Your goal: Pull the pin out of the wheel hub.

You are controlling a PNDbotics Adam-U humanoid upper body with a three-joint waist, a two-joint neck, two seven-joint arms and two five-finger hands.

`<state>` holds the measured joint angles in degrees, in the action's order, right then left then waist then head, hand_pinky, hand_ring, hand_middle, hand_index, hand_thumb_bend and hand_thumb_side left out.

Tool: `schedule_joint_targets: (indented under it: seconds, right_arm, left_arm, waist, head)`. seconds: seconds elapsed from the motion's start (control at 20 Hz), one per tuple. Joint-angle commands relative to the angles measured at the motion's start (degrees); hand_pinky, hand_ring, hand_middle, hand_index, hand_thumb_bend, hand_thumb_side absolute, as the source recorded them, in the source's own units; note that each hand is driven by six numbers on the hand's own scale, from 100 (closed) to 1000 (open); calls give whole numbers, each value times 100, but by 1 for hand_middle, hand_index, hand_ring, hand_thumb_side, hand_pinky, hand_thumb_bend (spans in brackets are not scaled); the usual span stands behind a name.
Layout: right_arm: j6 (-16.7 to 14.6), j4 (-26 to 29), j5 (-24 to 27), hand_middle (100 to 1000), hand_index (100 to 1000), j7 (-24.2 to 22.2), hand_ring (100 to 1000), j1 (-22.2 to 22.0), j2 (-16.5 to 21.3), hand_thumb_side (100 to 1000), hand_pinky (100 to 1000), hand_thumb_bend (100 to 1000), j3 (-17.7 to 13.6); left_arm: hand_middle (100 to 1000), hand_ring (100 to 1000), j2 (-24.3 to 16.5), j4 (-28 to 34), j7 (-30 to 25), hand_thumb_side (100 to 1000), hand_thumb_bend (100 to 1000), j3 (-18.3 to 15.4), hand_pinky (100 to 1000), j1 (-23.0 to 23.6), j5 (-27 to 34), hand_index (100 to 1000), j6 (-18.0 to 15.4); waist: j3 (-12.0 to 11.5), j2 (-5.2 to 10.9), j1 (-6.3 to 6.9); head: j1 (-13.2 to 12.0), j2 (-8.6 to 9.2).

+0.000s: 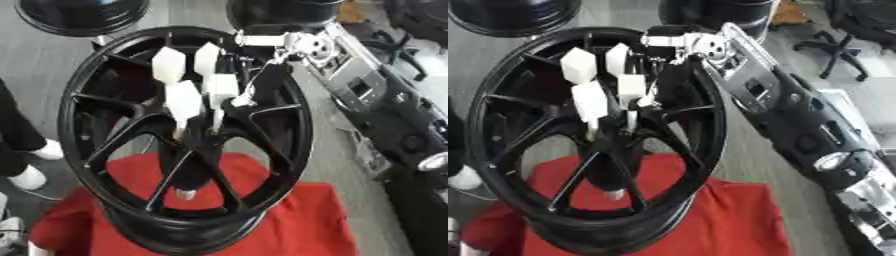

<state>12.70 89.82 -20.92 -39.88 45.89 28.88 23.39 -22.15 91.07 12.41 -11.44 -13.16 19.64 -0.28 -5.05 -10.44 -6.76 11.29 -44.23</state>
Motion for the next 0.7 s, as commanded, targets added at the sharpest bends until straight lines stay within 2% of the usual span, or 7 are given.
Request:
schedule_joint_targets:
  seconds: [0.05, 0.25, 0.35, 0.7]
  right_arm:
    - [13, 8, 43, 489, 628, 44, 450, 110, 57, 155, 608, 446, -42]
    - [43, 31, 130, 479, 608, 116, 441, 108, 59, 100, 606, 463, -54]
    - [69, 60, 194, 470, 591, 155, 438, 110, 67, 100, 606, 493, -59]
    - [155, 113, 386, 452, 539, 270, 421, 99, 71, 100, 604, 443, -62]
  left_arm:
    - [725, 827, -131, 72, -19, 835, 173, 2, 778, -69, -23, 796, -5]
    - [726, 828, -133, 68, -31, 836, 173, 8, 779, -67, -29, 796, 6]
    - [726, 828, -134, 66, -37, 837, 173, 9, 779, -64, -31, 797, 10]
    - [727, 829, -138, 62, -48, 837, 173, 11, 780, -62, -27, 797, 16]
  waist:
    - [-1, 53, 38]
    - [5, 54, 39]
    - [9, 55, 41]
    - [16, 53, 45]
  head:
    - [32, 11]
    - [32, 11]
    - [37, 11]
    - [59, 11]
